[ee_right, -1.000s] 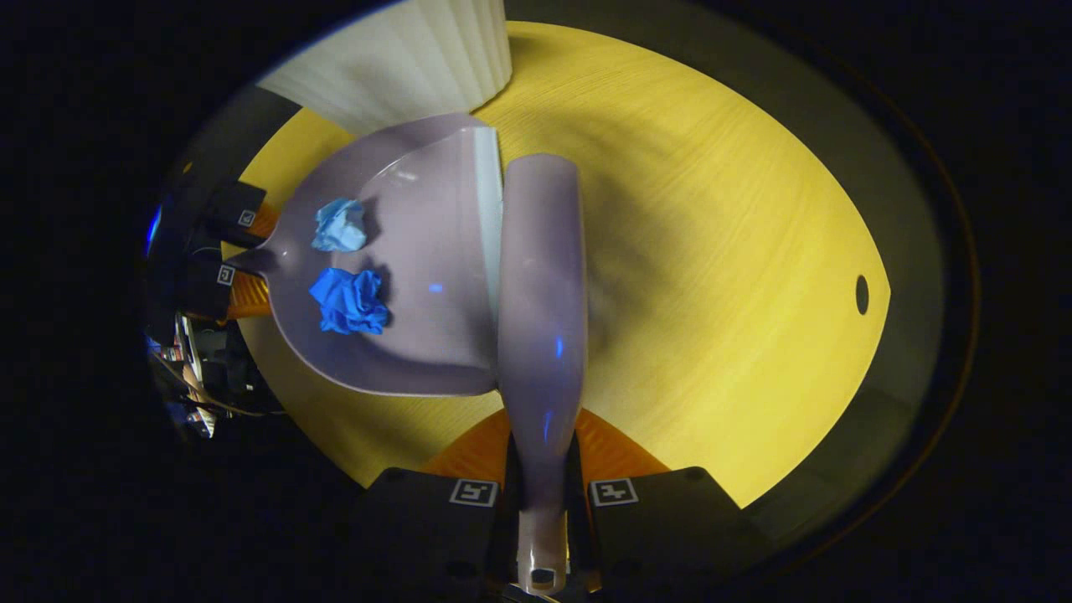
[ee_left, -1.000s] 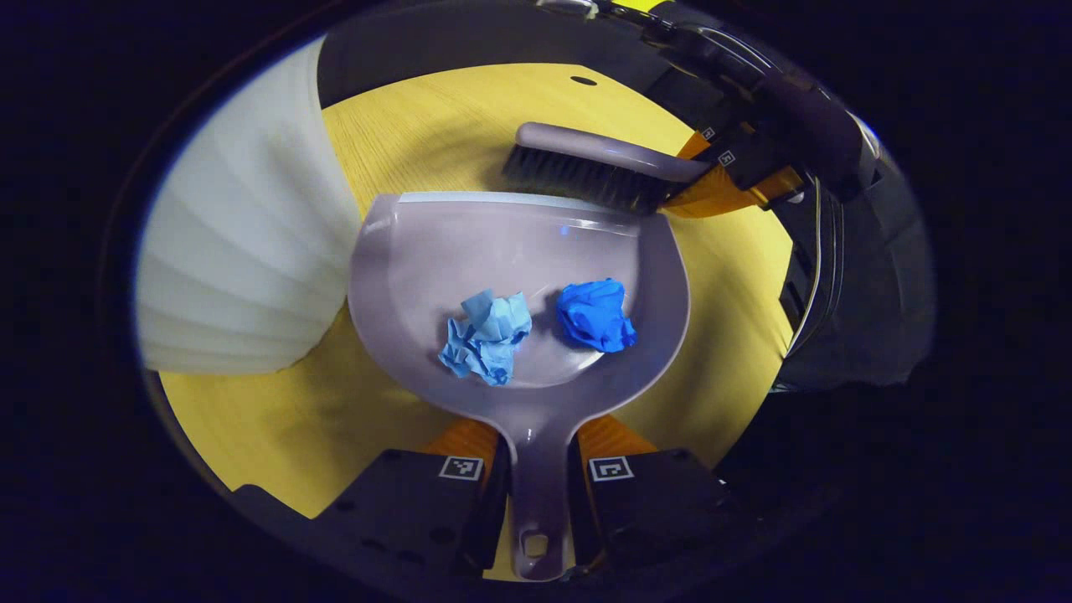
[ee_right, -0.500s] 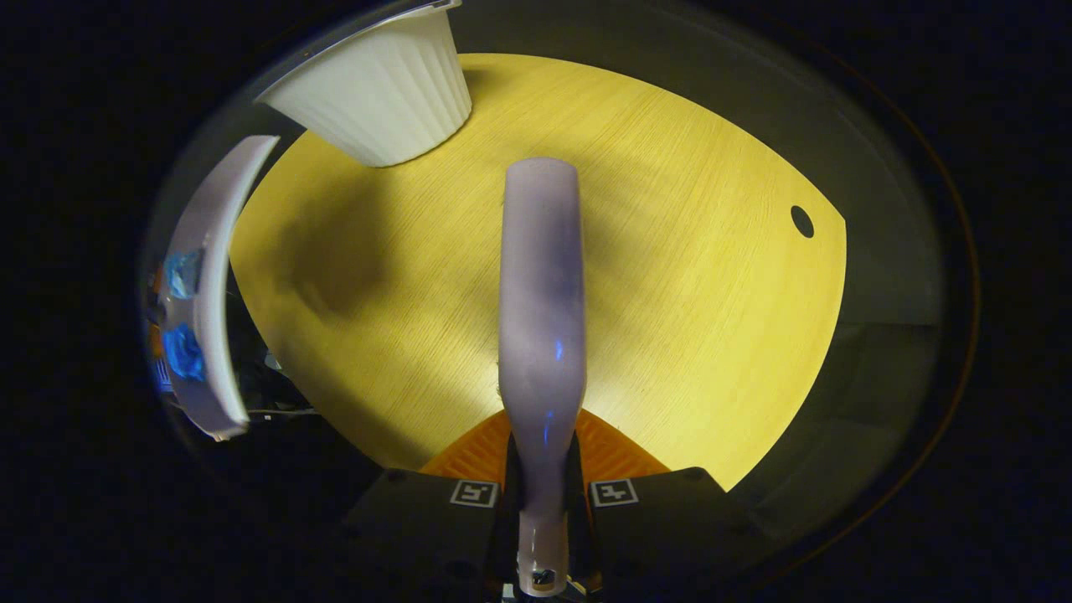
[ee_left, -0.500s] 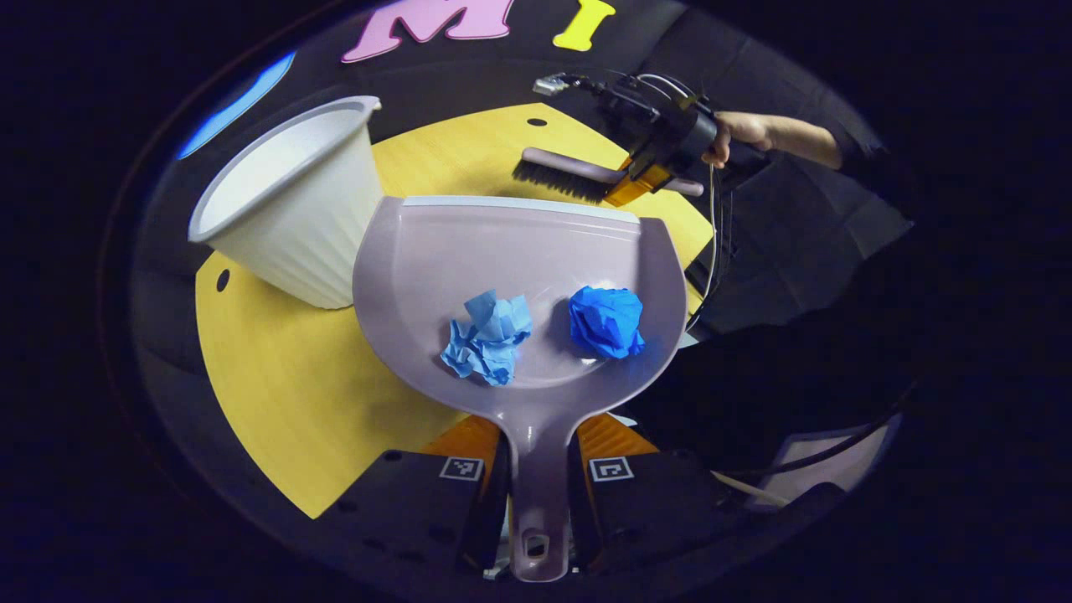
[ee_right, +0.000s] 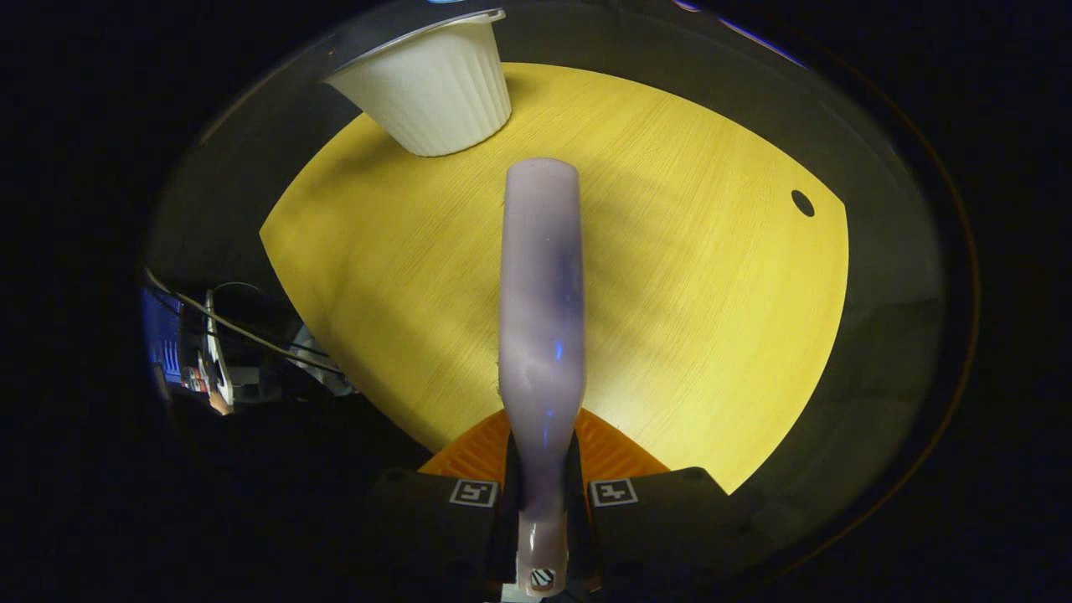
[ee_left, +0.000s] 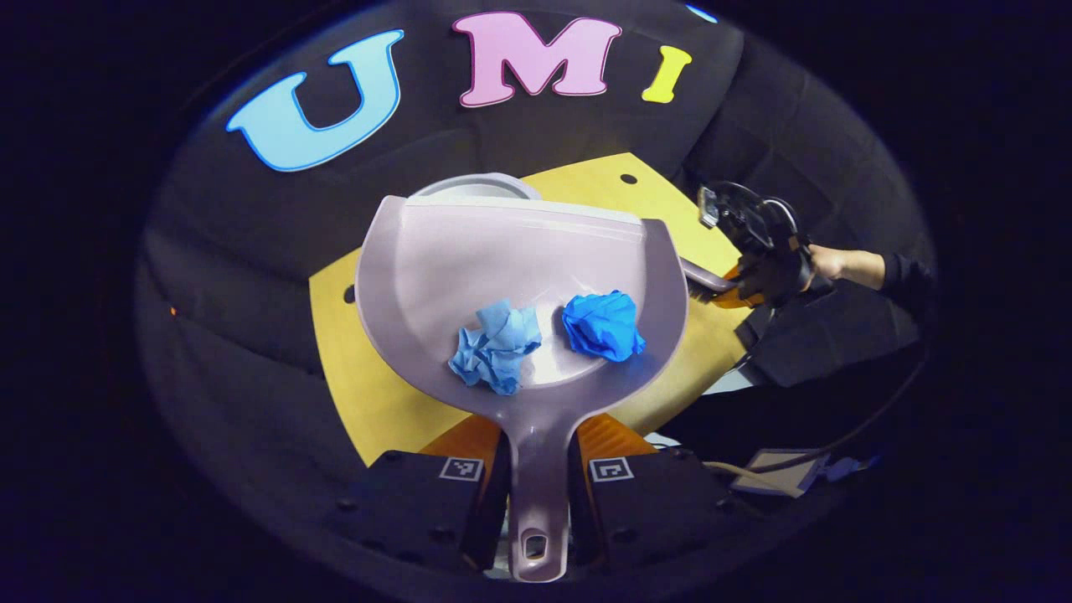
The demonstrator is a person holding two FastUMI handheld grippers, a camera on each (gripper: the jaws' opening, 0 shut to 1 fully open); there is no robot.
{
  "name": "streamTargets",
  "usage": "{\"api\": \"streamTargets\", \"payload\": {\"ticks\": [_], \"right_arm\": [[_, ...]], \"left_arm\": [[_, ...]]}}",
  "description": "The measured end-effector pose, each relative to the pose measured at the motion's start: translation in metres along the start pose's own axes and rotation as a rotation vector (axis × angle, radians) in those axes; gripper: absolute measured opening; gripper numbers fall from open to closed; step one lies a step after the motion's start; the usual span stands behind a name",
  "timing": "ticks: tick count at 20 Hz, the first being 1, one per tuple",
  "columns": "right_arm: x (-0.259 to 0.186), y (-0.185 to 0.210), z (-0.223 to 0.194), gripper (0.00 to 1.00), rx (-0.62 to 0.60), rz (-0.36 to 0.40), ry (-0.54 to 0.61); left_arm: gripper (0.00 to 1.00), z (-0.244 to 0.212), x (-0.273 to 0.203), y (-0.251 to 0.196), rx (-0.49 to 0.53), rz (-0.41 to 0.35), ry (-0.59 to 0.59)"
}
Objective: Pick up the small broom and dustpan from the desktop, sweep the trash into the dustpan with the broom, and then empty the trash into the garbage bin.
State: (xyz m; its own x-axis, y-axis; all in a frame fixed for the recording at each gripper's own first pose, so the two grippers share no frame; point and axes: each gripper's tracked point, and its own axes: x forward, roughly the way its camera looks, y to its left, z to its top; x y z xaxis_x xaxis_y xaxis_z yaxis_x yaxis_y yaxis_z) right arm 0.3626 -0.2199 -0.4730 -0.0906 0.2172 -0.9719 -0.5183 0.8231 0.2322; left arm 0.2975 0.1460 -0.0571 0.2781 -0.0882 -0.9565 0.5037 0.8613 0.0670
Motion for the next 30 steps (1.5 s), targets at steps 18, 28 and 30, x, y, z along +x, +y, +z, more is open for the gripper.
{"api": "streamTargets", "payload": {"ticks": [18, 28, 30], "right_arm": [[-0.006, -0.013, -0.034, 0.26, 0.158, 0.09, -0.054], [0.002, -0.037, -0.015, 0.26, 0.219, 0.033, -0.078], [0.001, -0.043, -0.009, 0.26, 0.258, 0.011, -0.096]], "left_arm": [[0.3, 0.068, 0.025, 0.134, 0.593, 0.534, 0.373], [0.3, 0.078, -0.004, 0.089, 0.325, 0.536, -0.089], [0.29, 0.08, -0.009, 0.045, 0.264, 0.48, -0.213]]}}
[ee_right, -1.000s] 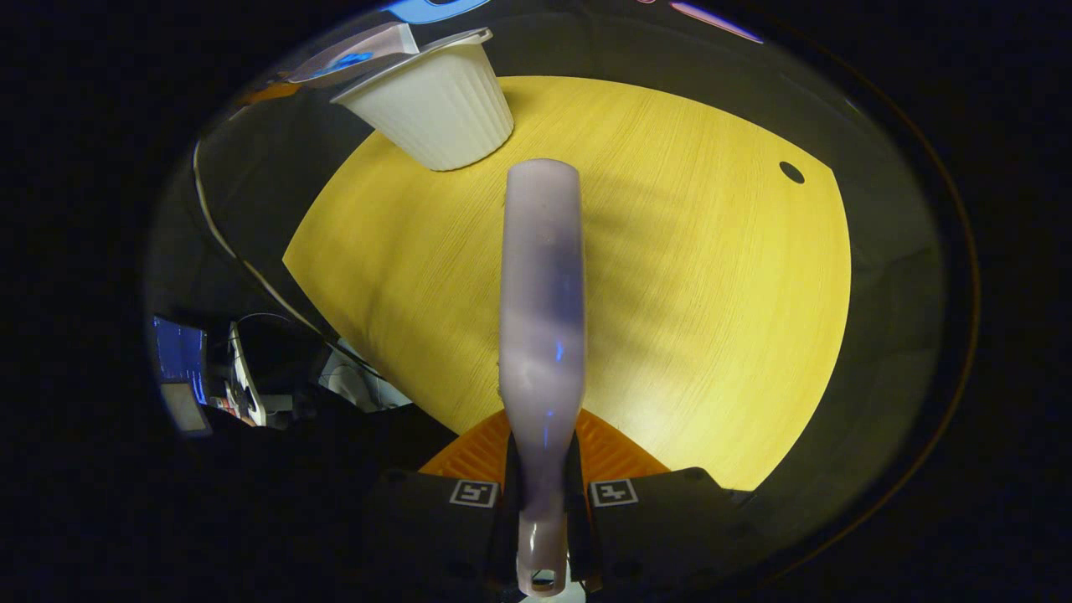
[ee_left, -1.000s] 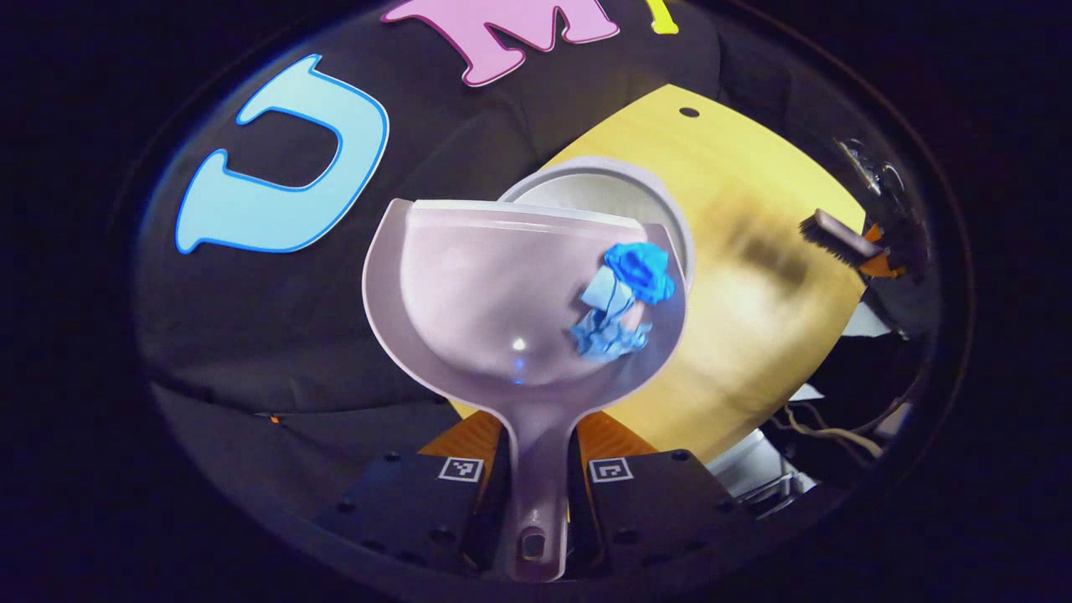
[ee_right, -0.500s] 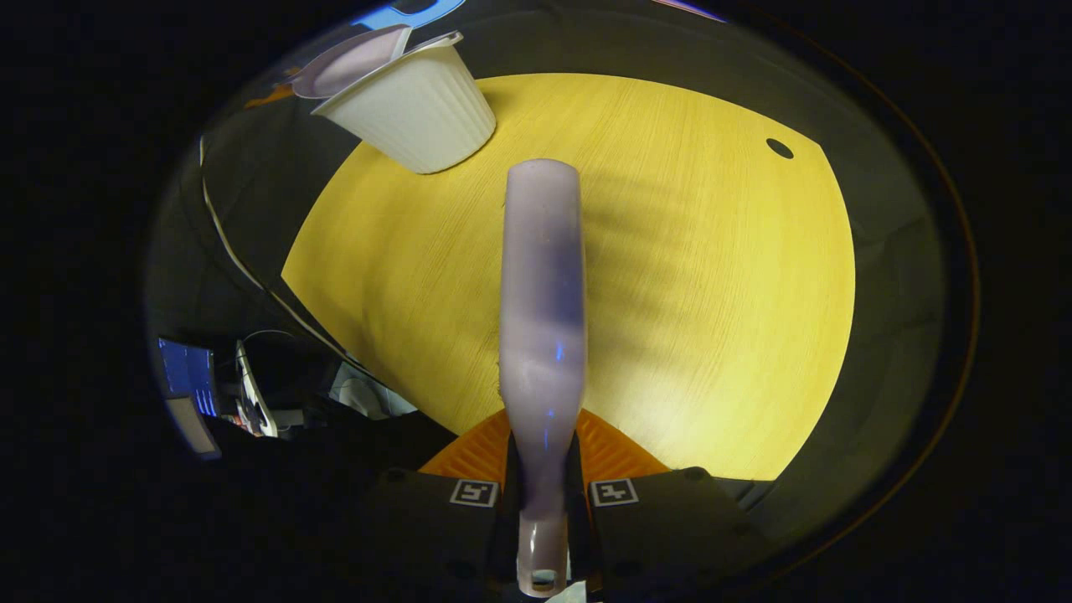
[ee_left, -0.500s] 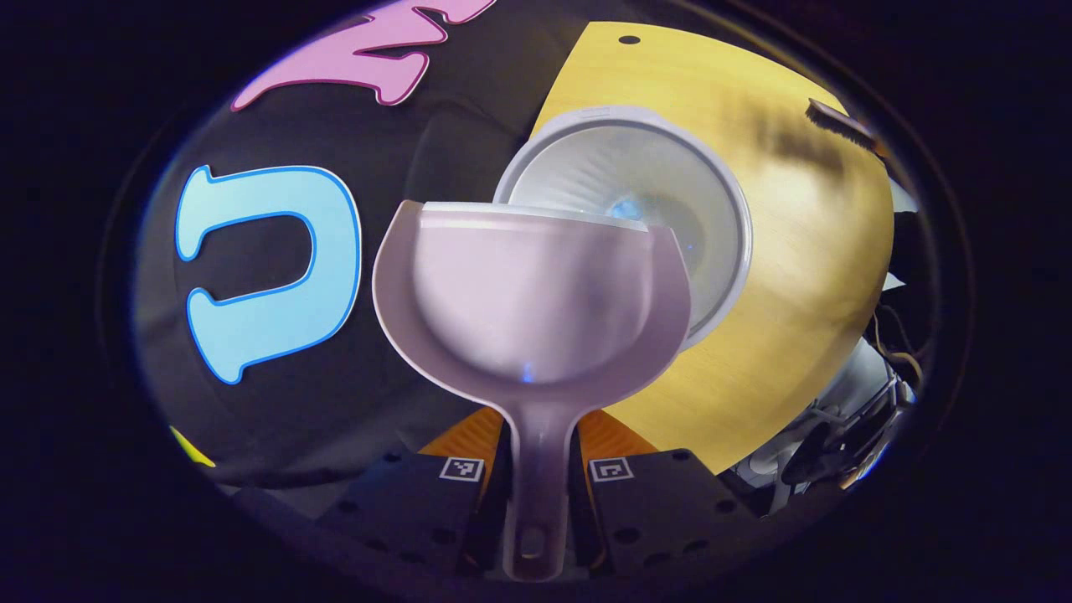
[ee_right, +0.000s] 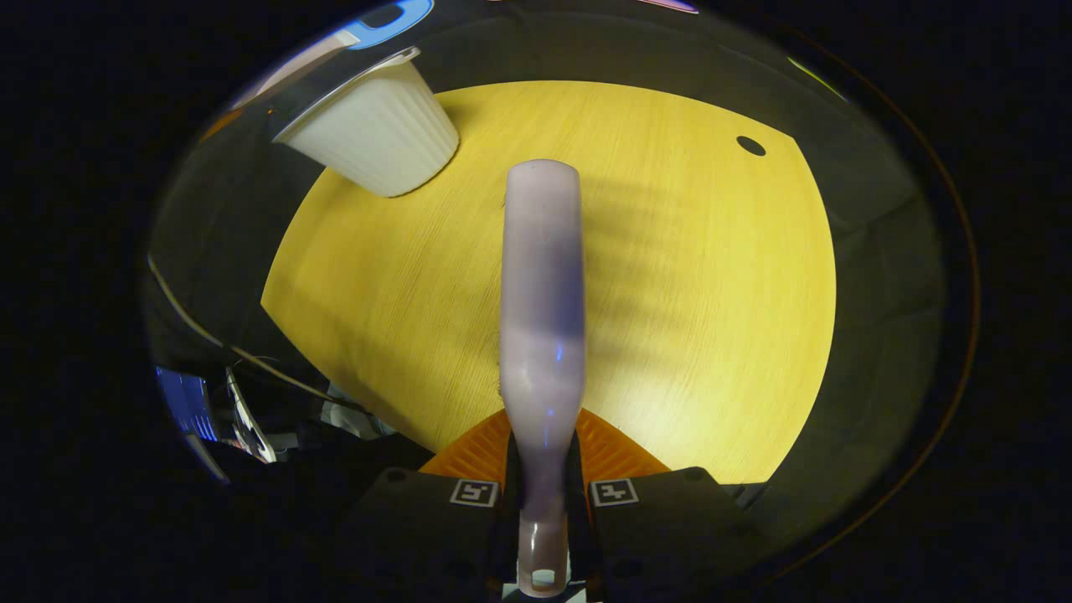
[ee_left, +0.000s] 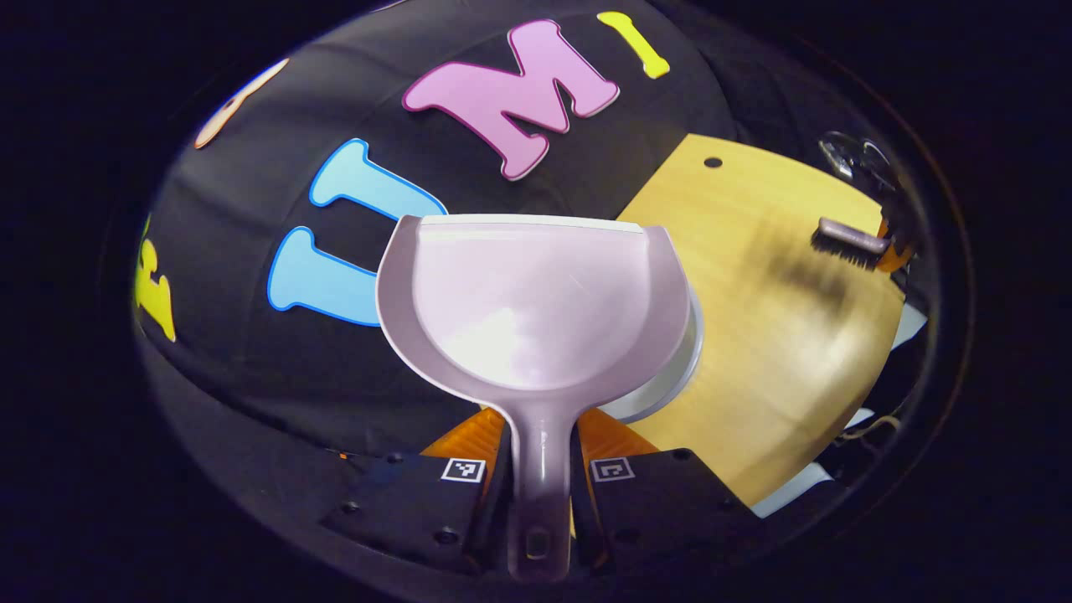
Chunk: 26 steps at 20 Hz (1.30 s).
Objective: Pick up the small broom and dustpan from the desktop, sweep the trash into the dustpan with the broom, and then empty the trash into the garbage bin.
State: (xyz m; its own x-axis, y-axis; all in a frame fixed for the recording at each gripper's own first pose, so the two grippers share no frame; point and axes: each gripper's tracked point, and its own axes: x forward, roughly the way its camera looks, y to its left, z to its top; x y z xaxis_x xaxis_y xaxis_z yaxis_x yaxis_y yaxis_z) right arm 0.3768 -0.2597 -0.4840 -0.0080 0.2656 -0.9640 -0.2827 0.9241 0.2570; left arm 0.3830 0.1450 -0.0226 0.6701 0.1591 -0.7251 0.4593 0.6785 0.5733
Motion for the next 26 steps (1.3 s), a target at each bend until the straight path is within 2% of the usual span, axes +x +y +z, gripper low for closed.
{"api": "streamTargets", "payload": {"ticks": [3, 5, 7, 10, 13, 15, 19, 22, 26], "right_arm": [[0.004, -0.009, 0.004, 0.26, 0.032, -0.045, -0.026], [0.006, -0.012, 0.003, 0.26, 0.05, -0.077, -0.039], [0.009, -0.006, -0.001, 0.26, 0.111, -0.065, -0.04], [0.015, -0.011, -0.004, 0.26, 0.181, -0.081, -0.062], [0.031, -0.019, -0.017, 0.26, 0.273, -0.115, -0.058], [0.044, -0.015, -0.018, 0.26, 0.319, -0.1, -0.041], [0.082, -0.005, 0.001, 0.26, 0.305, -0.108, -0.034], [0.099, 0.019, 0.017, 0.26, 0.339, -0.115, -0.045], [0.119, 0.016, 0.021, 0.26, 0.297, -0.159, 0.005]], "left_arm": [[0.28, 0.03, -0.017, -0.072, -0.14, -0.142, -0.145], [0.3, 0.05, -0.032, -0.141, -0.181, -0.276, -0.225], [0.3, 0.068, -0.032, -0.193, -0.212, -0.38, -0.264], [0.29, 0.071, -0.023, -0.262, -0.315, -0.526, -0.205], [0.29, 0.058, -0.009, -0.316, -0.479, -0.609, -0.101], [0.3, 0.045, 0.009, -0.338, -0.565, -0.597, -0.028], [0.3, 0.005, 0.042, -0.366, -0.587, -0.456, 0.142], [0.3, -0.013, 0.041, -0.383, -0.655, -0.469, 0.219], [0.3, -0.021, 0.041, -0.396, -0.706, -0.458, 0.286]]}}
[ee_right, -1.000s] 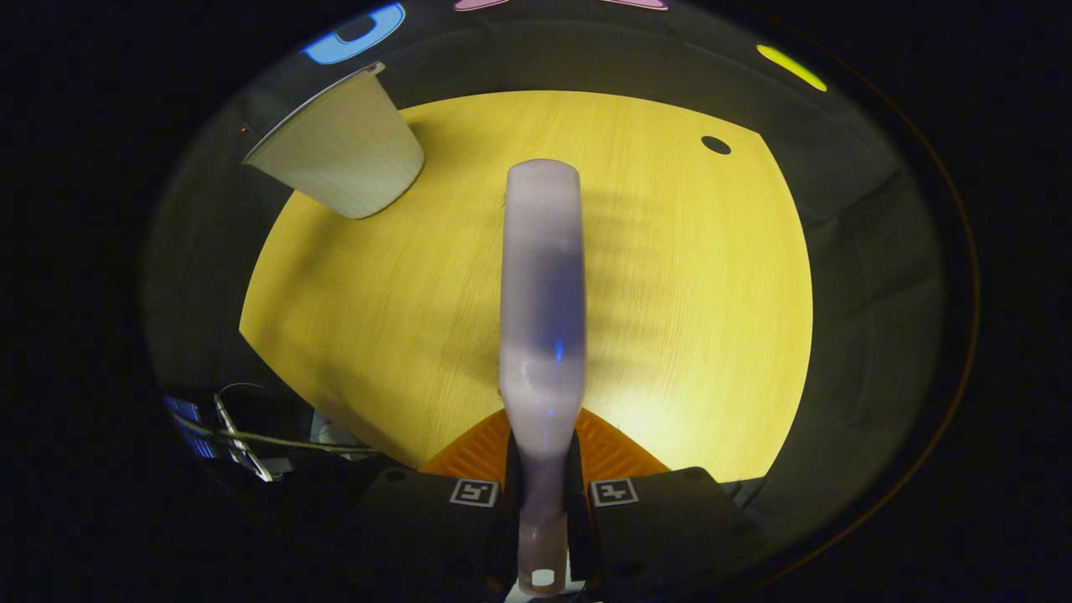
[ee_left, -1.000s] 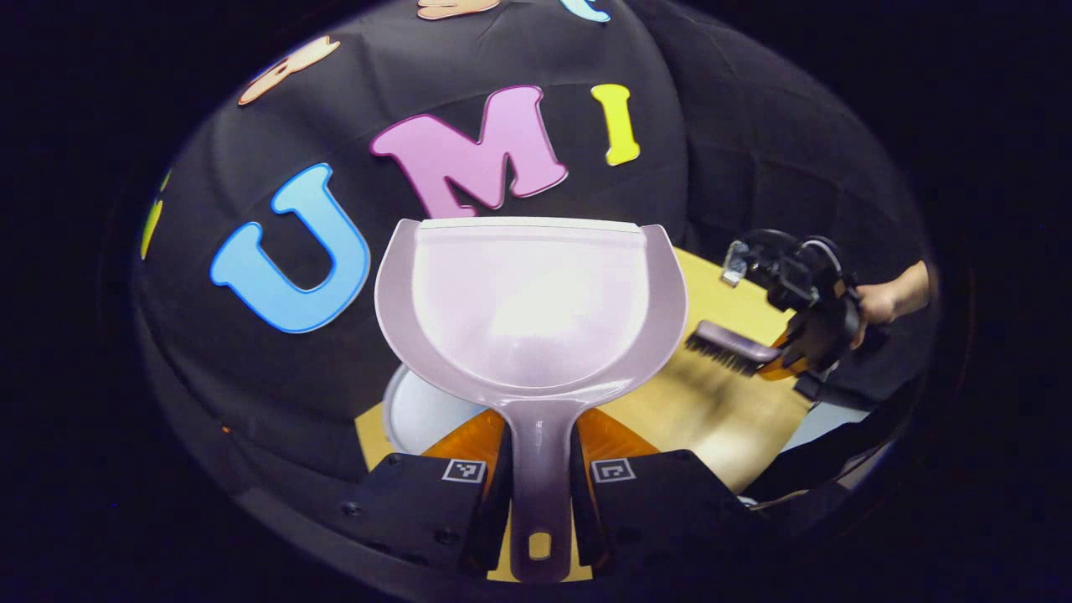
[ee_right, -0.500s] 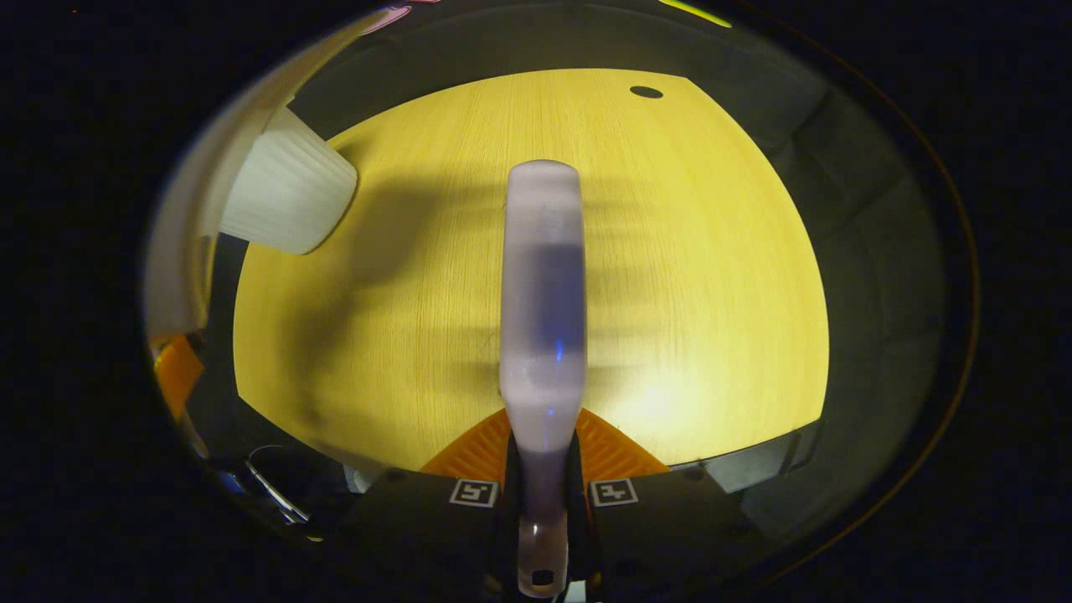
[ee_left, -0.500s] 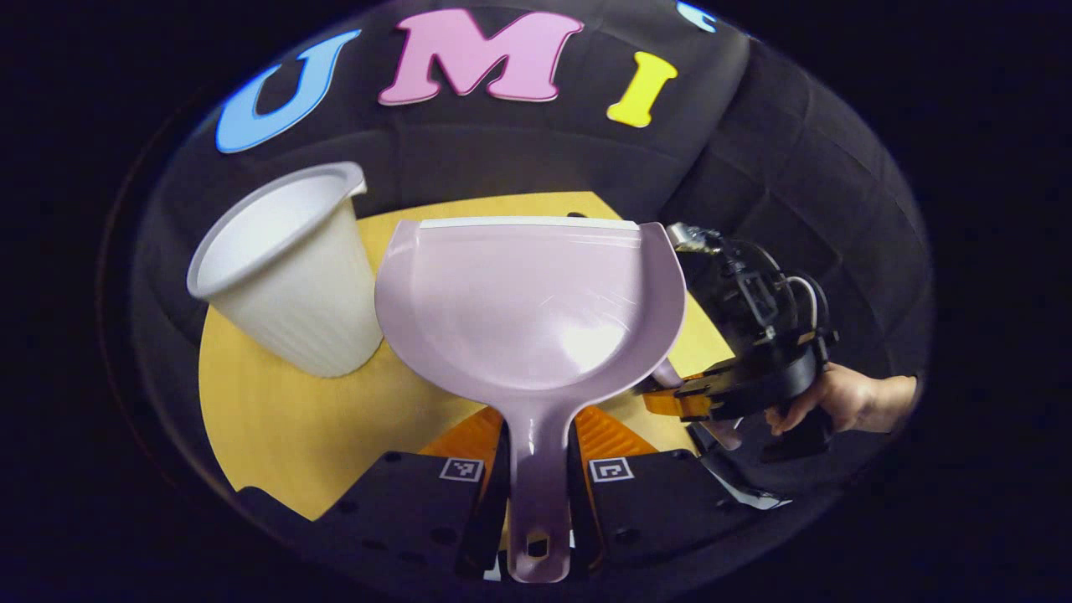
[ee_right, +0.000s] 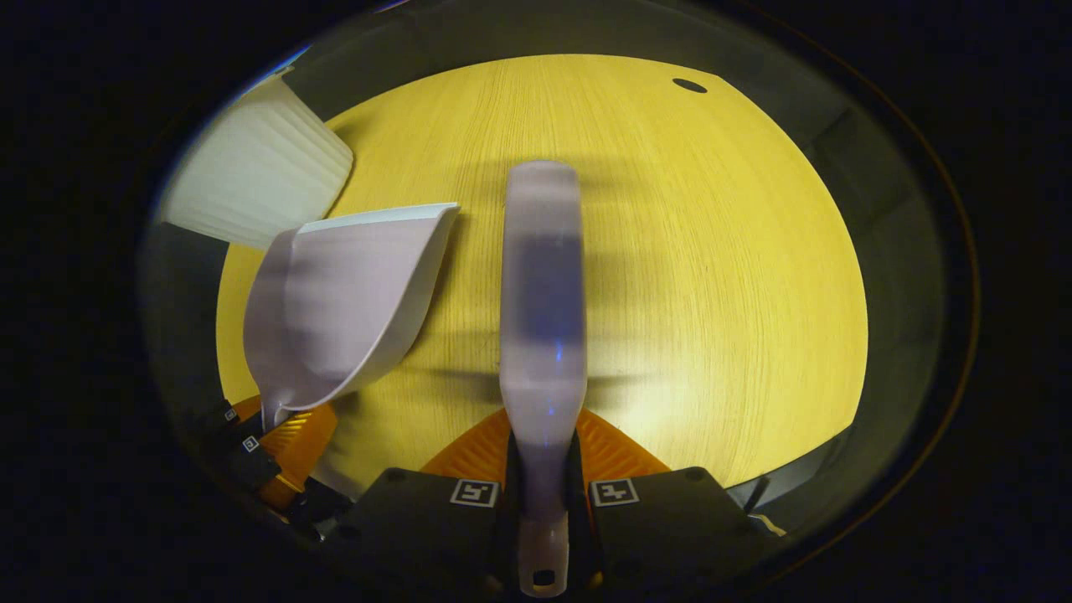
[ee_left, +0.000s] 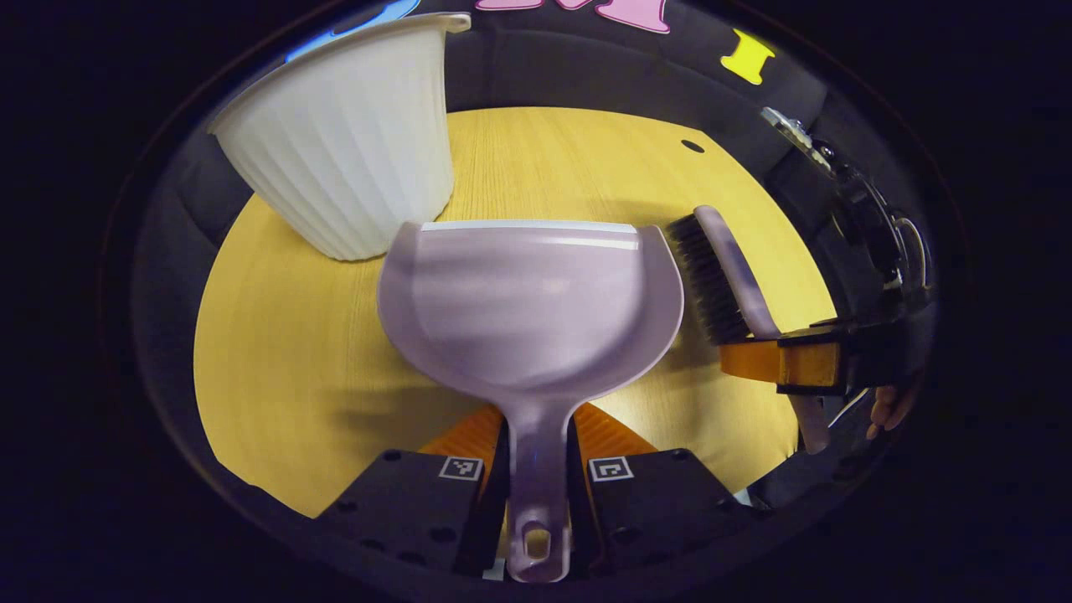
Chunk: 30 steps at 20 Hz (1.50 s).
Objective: Pick up the small broom and dustpan from the desktop, sweep the trash into the dustpan with the broom, and then empty the trash into the garbage bin.
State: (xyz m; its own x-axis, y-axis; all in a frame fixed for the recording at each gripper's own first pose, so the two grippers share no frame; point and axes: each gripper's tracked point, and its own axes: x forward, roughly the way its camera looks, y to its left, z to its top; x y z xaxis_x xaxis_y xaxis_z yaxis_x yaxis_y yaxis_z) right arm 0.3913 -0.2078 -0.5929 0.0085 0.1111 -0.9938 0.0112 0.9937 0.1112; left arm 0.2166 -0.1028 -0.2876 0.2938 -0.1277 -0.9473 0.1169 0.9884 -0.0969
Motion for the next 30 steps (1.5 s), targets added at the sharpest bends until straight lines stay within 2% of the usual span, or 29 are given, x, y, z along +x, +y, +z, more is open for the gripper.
{"api": "streamTargets", "payload": {"ticks": [4, 12, 13, 14, 15, 16, 17, 18, 19, 20, 25, 28, 30], "right_arm": [[0.007, -0.003, -0.005, 0.26, -0.034, -0.039, 0.026], [0.011, 0.009, -0.013, 0.27, -0.006, -0.008, 0.11], [0.011, 0.008, -0.015, 0.22, -0.002, -0.007, 0.119], [0.011, 0.007, -0.015, 0.29, -0.008, -0.006, 0.123], [0.011, 0.006, -0.013, 0.29, -0.014, -0.007, 0.117], [0.014, 0.004, -0.015, 0.3, -0.02, -0.012, 0.112], [0.014, 0.003, -0.014, 0.39, -0.024, -0.012, 0.11], [0.01, 0.001, -0.014, 0.62, -0.032, -0.011, 0.105], [0.009, 0.0, -0.014, 0.7, -0.039, -0.009, 0.094], [0.003, -0.001, -0.012, 0.99, -0.046, -0.003, 0.079], [-0.031, -0.003, -0.001, 1.0, -0.037, 0.051, -0.048], [-0.069, -0.013, 0.004, 1.0, -0.083, 0.023, -0.191], [-0.1, -0.01, 0.008, 1.0, -0.069, 0.03, -0.306]], "left_arm": [[0.3, 0.0, -0.003, -0.002, -0.044, 0.0, 0.024], [0.31, -0.008, -0.003, 0.0, -0.053, 0.024, 0.101], [0.31, -0.007, -0.002, 0.0, -0.046, 0.029, 0.099], [0.31, -0.007, -0.002, 0.0, -0.04, 0.031, 0.103], [0.31, -0.007, -0.002, 0.0, -0.035, 0.025, 0.105], [0.36, -0.007, -0.002, -0.005, -0.044, 0.014, 0.107], [0.54, -0.008, -0.002, -0.009, -0.052, 0.007, 0.117], [0.72, -0.008, -0.002, -0.011, -0.059, 0.006, 0.12], [0.73, -0.008, -0.004, -0.013, -0.065, 0.006, 0.12], [0.73, -0.009, -0.007, -0.015, -0.071, 0.011, 0.124], [0.76, -0.002, -0.028, -0.016, -0.115, 0.049, 0.057], [0.76, 0.006, -0.06, -0.01, -0.157, 0.033, -0.035], [0.76, 0.011, -0.091, -0.006, -0.135, 0.019, -0.127]]}}
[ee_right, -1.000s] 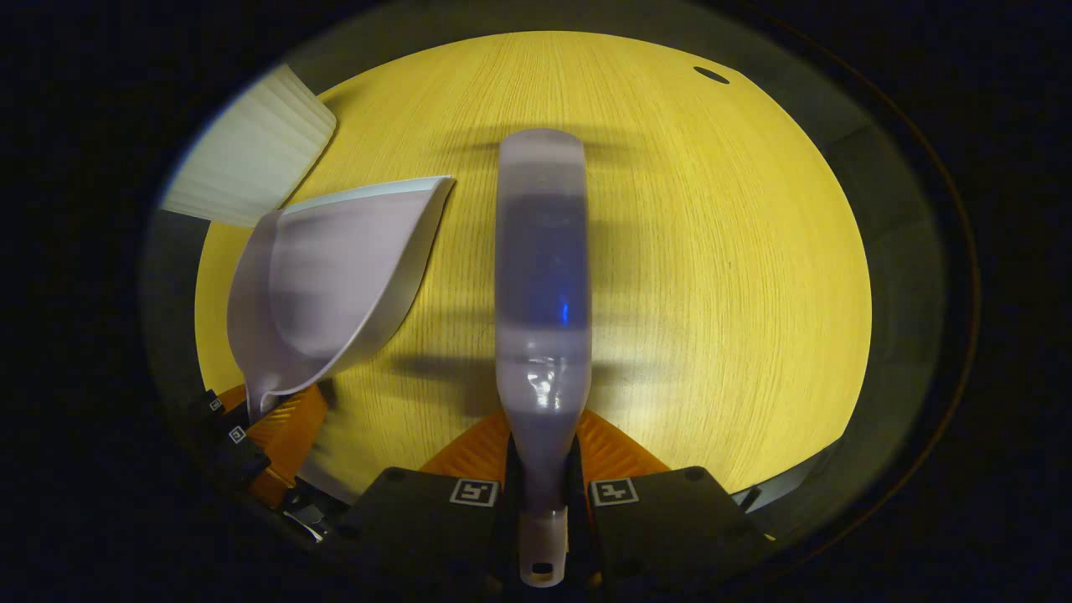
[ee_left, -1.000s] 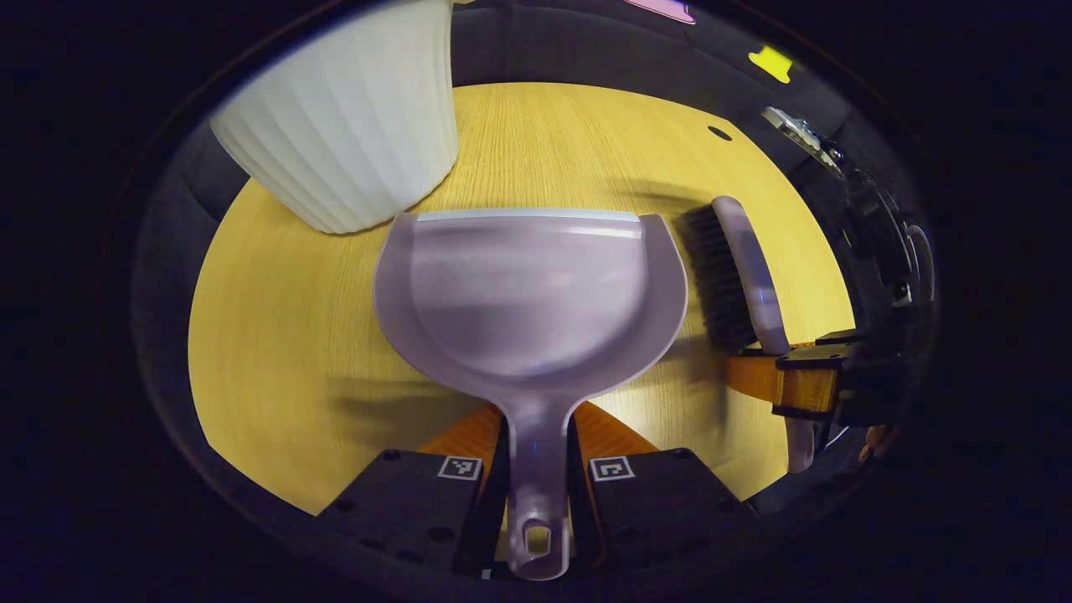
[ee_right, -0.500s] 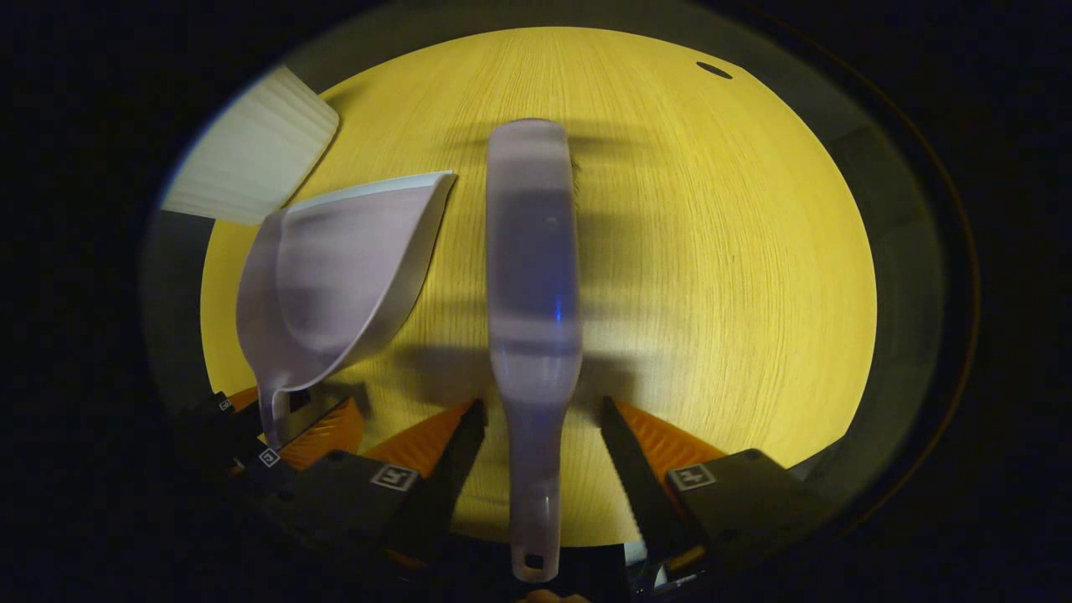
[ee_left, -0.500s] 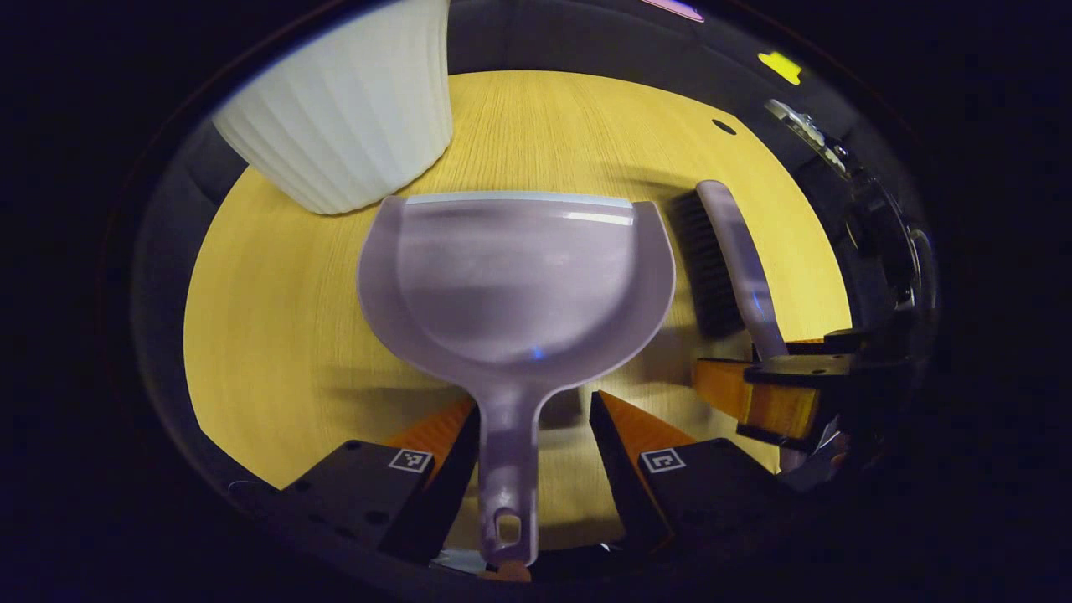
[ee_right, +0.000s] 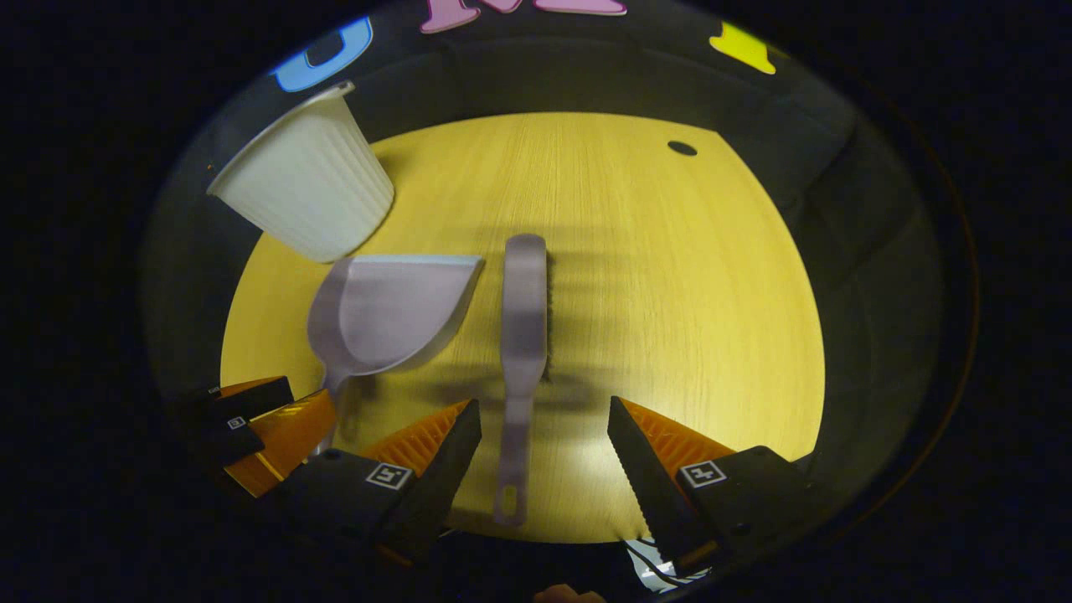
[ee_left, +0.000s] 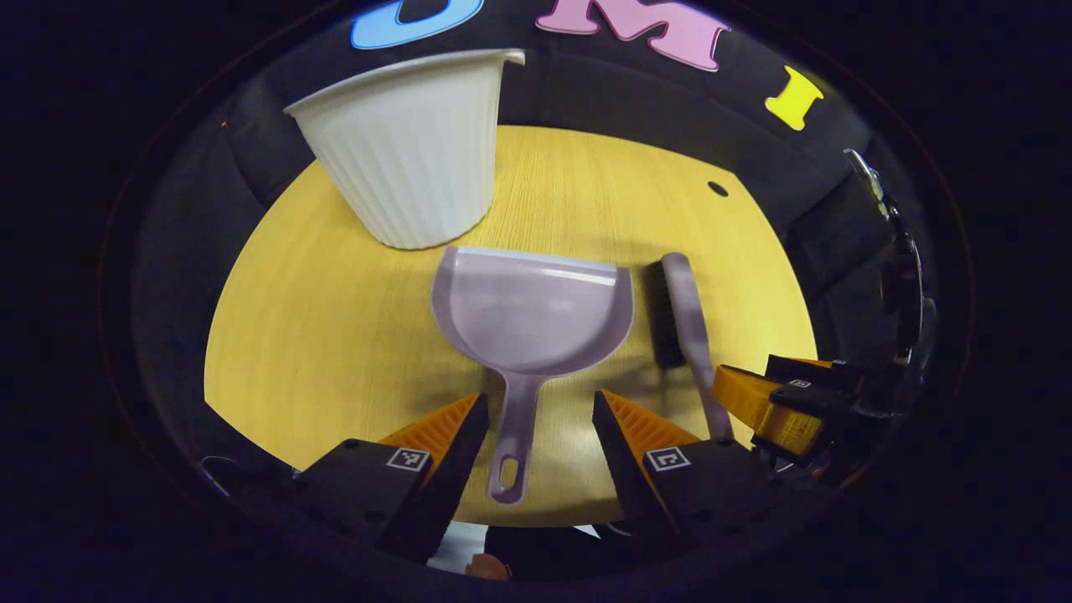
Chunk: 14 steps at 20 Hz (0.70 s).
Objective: Pick up the small broom and dustpan from the desktop, sweep the trash into the dustpan with the broom, and then empty the trash into the garbage bin.
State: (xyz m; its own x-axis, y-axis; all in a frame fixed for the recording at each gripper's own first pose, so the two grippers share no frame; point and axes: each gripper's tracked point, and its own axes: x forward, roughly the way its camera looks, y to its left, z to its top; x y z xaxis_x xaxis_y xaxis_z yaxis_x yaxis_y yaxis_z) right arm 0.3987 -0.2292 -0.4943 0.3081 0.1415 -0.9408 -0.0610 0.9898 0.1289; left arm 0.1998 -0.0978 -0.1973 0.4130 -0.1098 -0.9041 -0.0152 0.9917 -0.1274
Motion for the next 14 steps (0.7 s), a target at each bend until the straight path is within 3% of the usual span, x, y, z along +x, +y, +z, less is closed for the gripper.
{"api": "streamTargets", "payload": {"ticks": [3, 9, 12, 14], "right_arm": [[-0.048, 0.007, 0.026, 0.99, 0.037, 0.0, -0.211], [-0.173, 0.028, 0.056, 0.99, -0.027, -0.047, -0.657], [-0.205, 0.046, 0.057, 0.98, -0.065, -0.041, -0.806], [-0.238, 0.063, 0.058, 0.98, -0.084, -0.031, -0.912]], "left_arm": [[0.76, 0.02, -0.05, 0.012, 0.037, 0.016, -0.212], [0.76, 0.054, -0.159, 0.03, 0.081, 0.011, -0.689], [0.75, 0.039, -0.148, 0.026, 0.116, -0.021, -0.768], [0.76, 0.037, -0.152, 0.032, 0.088, -0.03, -0.803]]}}
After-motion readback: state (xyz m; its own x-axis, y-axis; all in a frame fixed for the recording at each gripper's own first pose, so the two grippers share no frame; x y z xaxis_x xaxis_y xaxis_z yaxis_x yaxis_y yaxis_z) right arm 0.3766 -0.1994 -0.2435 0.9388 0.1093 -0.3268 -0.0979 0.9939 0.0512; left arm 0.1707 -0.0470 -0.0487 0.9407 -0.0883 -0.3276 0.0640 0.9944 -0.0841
